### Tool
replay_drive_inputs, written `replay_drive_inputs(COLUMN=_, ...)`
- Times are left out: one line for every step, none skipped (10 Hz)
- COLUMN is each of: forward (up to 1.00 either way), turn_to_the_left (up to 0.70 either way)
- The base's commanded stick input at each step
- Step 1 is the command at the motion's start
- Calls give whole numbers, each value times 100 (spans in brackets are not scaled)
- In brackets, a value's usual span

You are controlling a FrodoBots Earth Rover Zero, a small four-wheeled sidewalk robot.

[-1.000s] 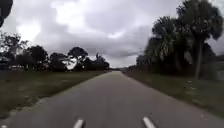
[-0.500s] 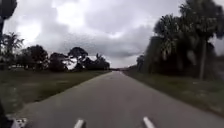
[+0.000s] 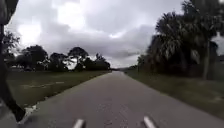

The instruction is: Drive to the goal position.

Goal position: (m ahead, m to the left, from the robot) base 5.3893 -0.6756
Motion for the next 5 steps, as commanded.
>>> replay_drive_inputs(forward=70, turn_to_the_left=0)
replay_drive_inputs(forward=70, turn_to_the_left=0)
replay_drive_inputs(forward=70, turn_to_the_left=0)
replay_drive_inputs(forward=70, turn_to_the_left=0)
replay_drive_inputs(forward=70, turn_to_the_left=0)
